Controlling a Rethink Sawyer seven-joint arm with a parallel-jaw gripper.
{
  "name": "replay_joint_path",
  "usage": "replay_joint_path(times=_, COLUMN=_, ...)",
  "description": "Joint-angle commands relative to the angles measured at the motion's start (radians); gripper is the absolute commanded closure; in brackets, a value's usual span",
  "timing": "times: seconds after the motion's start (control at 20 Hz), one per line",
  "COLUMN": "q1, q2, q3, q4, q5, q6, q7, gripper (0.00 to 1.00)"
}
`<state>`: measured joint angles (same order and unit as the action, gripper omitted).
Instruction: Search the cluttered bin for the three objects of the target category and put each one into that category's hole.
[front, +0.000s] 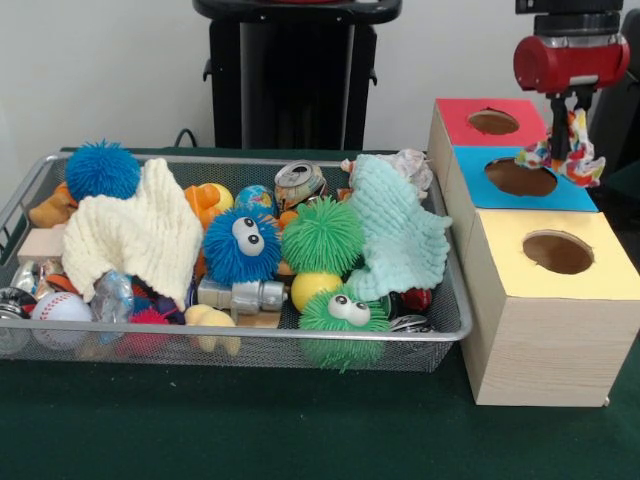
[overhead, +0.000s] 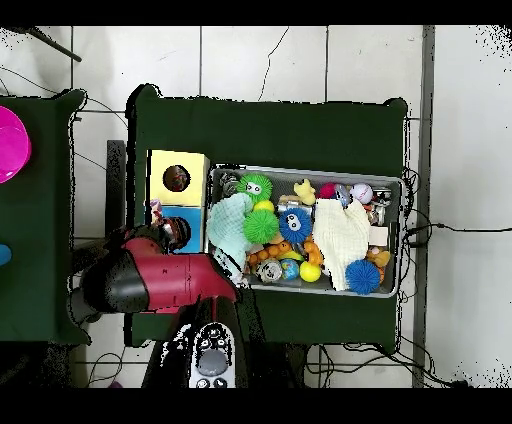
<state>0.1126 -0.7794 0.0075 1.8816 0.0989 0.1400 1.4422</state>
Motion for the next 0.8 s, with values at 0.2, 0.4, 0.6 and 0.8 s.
replay_joint_path(times=0.2, q1=-0.021, q2=0.142, q3=-0.009, q4=0.012, q5=0.010, q6=-0.149, q7=0.243, gripper=1.00)
replay_joint_path(times=0.4, q1=-0.028, q2=0.155, q3=0.000, q4=0.009, q5=0.009, q6=-0.168, q7=0.229, gripper=1.00)
replay_joint_path(times=0.6, q1=-0.031, q2=0.130, q3=-0.001, q4=-0.006, q5=0.013, q6=-0.111, q7=0.200, gripper=1.00)
replay_joint_path(times=0.8, q1=-0.020, q2=0.114, q3=-0.012, q4=-0.046, q5=0.028, q6=-0.042, q7=0.182, gripper=1.00)
